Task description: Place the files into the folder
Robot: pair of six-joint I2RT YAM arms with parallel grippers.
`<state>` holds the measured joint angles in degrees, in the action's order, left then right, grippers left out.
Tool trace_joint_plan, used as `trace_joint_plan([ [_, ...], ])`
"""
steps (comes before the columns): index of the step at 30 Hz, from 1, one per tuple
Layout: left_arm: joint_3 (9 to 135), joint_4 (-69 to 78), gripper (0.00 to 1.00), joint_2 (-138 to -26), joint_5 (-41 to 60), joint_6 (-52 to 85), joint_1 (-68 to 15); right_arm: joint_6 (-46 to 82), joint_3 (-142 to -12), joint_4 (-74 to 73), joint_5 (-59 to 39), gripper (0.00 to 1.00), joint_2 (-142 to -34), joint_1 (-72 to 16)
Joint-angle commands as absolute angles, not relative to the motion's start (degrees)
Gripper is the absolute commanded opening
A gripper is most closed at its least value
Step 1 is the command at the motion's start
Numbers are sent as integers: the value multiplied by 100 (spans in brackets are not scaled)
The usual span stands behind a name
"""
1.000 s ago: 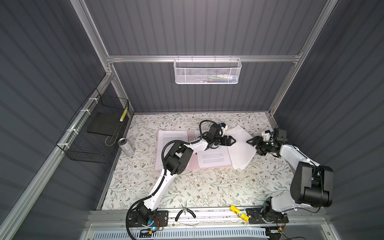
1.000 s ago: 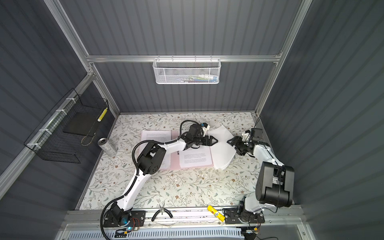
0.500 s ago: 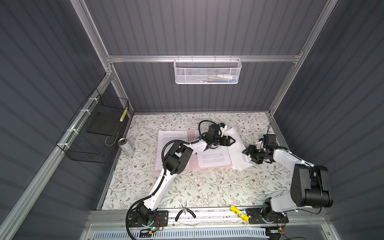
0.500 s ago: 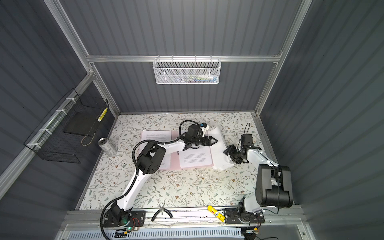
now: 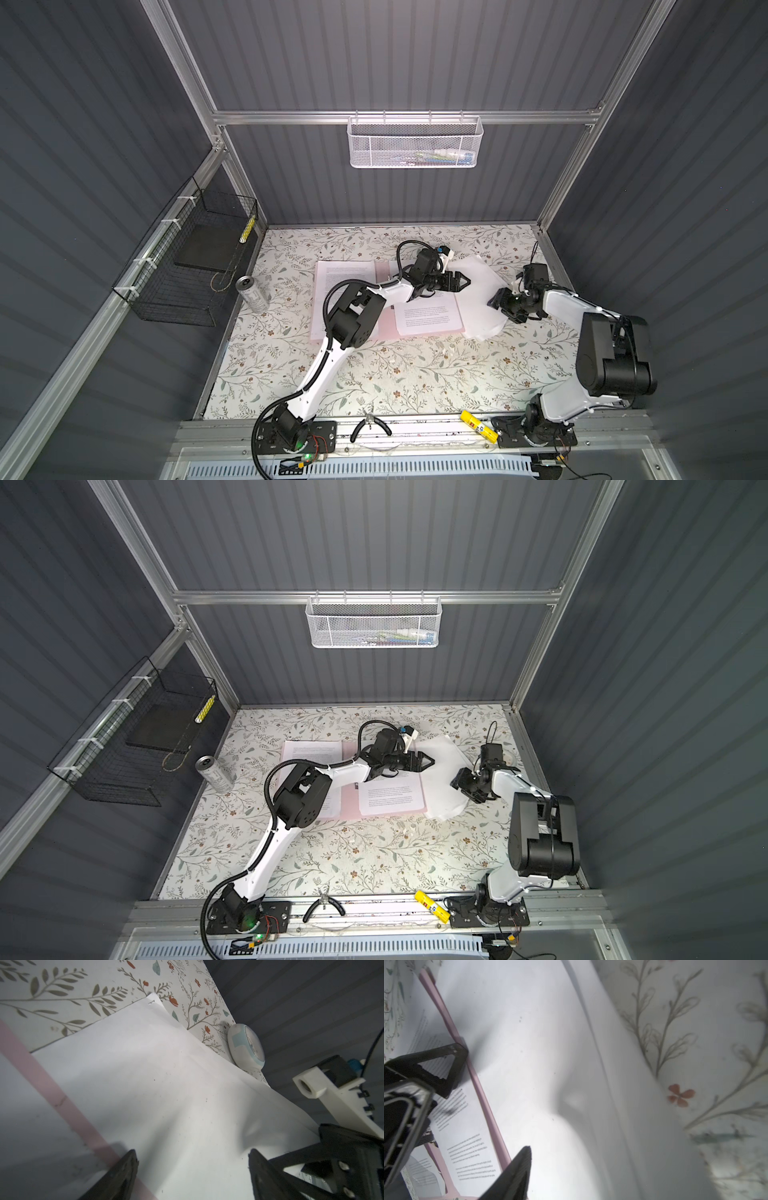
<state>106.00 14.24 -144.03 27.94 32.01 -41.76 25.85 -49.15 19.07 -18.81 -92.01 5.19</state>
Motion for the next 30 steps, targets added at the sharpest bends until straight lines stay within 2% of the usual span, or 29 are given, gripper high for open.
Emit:
trace_joint_plan([
  [1,10399,949,85,-14486,2700,3226,-4079,2619,-4934,1754,-1819,48,-9111,483],
  [5,10341,958,85,-14403,2673,3173,-4061,2659,-4874,1772,-1673,31,-8760,483],
  [9,10359,899,86,-14295,2663,3114,-4050,2687,-4962,1892,-1573,4,-8389,483],
  [10,10375,883,85,-14270,2663,3103,-4050,2687,-5002,1922,-1556,0,-8312,483],
  [20,10438,861,86,-13529,2628,3222,-3982,2158,-5928,2619,-685,0,-7596,261],
  [25,9651,1063,86,-12575,2120,3290,-3756,1505,-6607,2904,-20,0,-7722,-380],
  [30,8558,1233,86,-11459,1704,3439,-3269,578,-7129,3255,1020,0,-8255,-1547],
])
